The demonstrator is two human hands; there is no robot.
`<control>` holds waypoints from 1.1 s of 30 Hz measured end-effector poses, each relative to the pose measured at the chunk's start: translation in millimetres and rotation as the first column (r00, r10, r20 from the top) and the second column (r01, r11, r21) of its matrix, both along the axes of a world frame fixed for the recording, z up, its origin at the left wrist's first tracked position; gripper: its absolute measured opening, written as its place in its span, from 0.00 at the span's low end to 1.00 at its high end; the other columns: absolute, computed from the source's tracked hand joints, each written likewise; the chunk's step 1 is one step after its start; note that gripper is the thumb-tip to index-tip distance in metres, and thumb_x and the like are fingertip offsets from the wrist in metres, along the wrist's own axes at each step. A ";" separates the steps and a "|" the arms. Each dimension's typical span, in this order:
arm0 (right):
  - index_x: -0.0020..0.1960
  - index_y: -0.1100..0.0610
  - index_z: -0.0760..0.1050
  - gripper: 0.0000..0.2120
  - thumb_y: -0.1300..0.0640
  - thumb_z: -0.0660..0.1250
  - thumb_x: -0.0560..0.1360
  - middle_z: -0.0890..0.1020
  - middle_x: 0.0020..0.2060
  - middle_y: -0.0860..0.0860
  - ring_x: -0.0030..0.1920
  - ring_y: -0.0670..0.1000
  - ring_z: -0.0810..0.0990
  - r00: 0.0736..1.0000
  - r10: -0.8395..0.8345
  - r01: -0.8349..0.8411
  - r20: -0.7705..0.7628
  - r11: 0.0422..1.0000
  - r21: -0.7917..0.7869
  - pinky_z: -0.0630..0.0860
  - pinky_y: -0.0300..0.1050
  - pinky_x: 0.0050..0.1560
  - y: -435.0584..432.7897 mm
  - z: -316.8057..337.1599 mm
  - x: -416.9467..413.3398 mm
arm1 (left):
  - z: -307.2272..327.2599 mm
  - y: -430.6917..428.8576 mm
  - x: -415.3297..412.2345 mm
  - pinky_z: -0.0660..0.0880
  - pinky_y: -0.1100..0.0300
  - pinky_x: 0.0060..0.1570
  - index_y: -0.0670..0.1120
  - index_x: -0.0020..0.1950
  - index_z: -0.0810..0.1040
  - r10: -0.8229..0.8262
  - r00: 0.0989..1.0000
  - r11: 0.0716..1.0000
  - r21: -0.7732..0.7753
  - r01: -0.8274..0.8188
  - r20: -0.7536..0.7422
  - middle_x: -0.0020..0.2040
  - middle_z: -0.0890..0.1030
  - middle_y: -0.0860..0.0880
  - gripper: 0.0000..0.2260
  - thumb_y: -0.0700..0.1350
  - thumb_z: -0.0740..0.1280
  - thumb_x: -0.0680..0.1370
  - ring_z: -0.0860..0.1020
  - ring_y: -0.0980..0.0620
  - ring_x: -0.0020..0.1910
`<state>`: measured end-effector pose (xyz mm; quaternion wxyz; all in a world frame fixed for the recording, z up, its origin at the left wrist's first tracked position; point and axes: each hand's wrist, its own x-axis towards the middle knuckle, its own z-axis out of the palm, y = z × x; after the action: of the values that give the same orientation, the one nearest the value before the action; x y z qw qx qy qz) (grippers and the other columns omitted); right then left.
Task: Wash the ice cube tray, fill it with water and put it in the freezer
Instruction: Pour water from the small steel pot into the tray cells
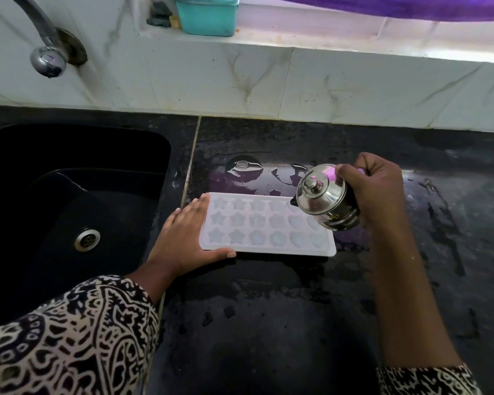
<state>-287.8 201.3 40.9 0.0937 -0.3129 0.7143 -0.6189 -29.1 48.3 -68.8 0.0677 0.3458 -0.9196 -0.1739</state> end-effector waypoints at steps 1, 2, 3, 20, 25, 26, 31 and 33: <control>0.26 0.51 0.62 0.19 0.63 0.69 0.68 0.66 0.19 0.42 0.23 0.40 0.62 1.000 -0.002 0.002 0.002 1.000 -0.002 0.65 0.30 0.24 -0.3 -0.4 0.0 | -0.1 -0.1 0.0 0.45 0.55 0.74 0.50 0.80 0.45 0.000 1.000 1.000 0.000 0.000 -0.001 0.80 0.53 0.53 0.59 0.84 0.51 0.58 0.52 0.54 0.78; 0.26 0.51 0.62 0.19 0.63 0.69 0.68 0.66 0.19 0.42 0.23 0.41 0.62 1.000 -0.003 0.003 0.008 1.000 -0.006 0.65 0.30 0.24 -0.3 -0.6 0.1 | -0.1 -0.2 0.0 0.45 0.55 0.74 0.50 0.80 0.45 -0.001 1.000 1.000 -0.001 0.001 0.001 0.80 0.52 0.53 0.59 0.84 0.50 0.58 0.52 0.54 0.78; 0.26 0.51 0.62 0.19 0.63 0.69 0.68 0.66 0.19 0.42 0.23 0.41 0.63 1.000 -0.004 0.004 0.021 1.000 -0.012 0.65 0.30 0.25 -0.2 -1.0 0.1 | -0.2 -0.5 -0.1 0.45 0.55 0.74 0.50 0.80 0.44 -0.001 1.000 1.000 -0.004 0.001 0.005 0.80 0.52 0.53 0.59 0.84 0.50 0.58 0.52 0.54 0.78; 0.29 0.54 0.64 0.15 0.64 0.69 0.68 0.70 0.27 0.53 0.27 0.48 0.67 0.969 -0.036 0.062 0.244 0.993 -0.103 0.68 0.38 0.28 20.9 -4.3 -11.5 | -0.8 -1.2 -1.3 0.49 0.52 0.75 0.50 0.80 0.47 0.004 1.000 1.000 -0.012 -0.004 -0.005 0.80 0.54 0.52 0.59 0.84 0.50 0.58 0.54 0.53 0.78; 0.27 0.51 0.64 0.18 0.64 0.69 0.67 0.70 0.22 0.47 0.25 0.46 0.67 0.988 -0.084 0.092 0.132 0.994 -0.060 0.66 0.34 0.25 25.6 -7.7 -15.4 | -1.2 -0.8 -1.5 0.49 0.51 0.75 0.49 0.80 0.47 0.007 1.000 1.000 -0.008 -0.007 -0.005 0.80 0.55 0.52 0.60 0.84 0.50 0.58 0.55 0.53 0.78; 0.26 0.51 0.64 0.18 0.64 0.69 0.67 0.69 0.21 0.45 0.24 0.44 0.66 0.990 -0.086 0.092 0.116 0.994 -0.050 0.65 0.32 0.24 26.0 -7.9 -15.6 | -1.2 -0.9 -1.5 0.49 0.51 0.75 0.49 0.80 0.47 0.007 1.000 1.000 -0.008 -0.007 -0.004 0.80 0.55 0.52 0.60 0.84 0.50 0.58 0.54 0.53 0.78; 0.26 0.51 0.64 0.18 0.61 0.69 0.68 0.69 0.24 0.49 0.26 0.47 0.66 0.994 -0.103 0.102 0.046 0.995 0.010 0.67 0.34 0.25 26.9 -7.7 -18.2 | -0.7 -0.9 -1.1 0.48 0.52 0.75 0.50 0.80 0.47 0.007 1.000 1.000 -0.012 -0.007 -0.001 0.80 0.54 0.52 0.59 0.84 0.50 0.58 0.54 0.53 0.78; 0.25 0.51 0.64 0.17 0.59 0.69 0.66 0.69 0.24 0.50 0.26 0.48 0.66 0.995 -0.092 0.091 0.035 0.996 0.017 0.66 0.33 0.25 26.5 -6.4 -18.2 | -0.9 -0.9 -1.5 0.49 0.52 0.75 0.50 0.80 0.47 0.007 1.000 1.000 -0.013 -0.007 -0.001 0.80 0.54 0.52 0.59 0.84 0.50 0.58 0.55 0.53 0.78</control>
<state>-306.0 227.8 34.5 0.0802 -0.2681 0.7308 -0.6226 -30.6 47.4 -69.7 0.0707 0.3483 -0.9195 -0.1679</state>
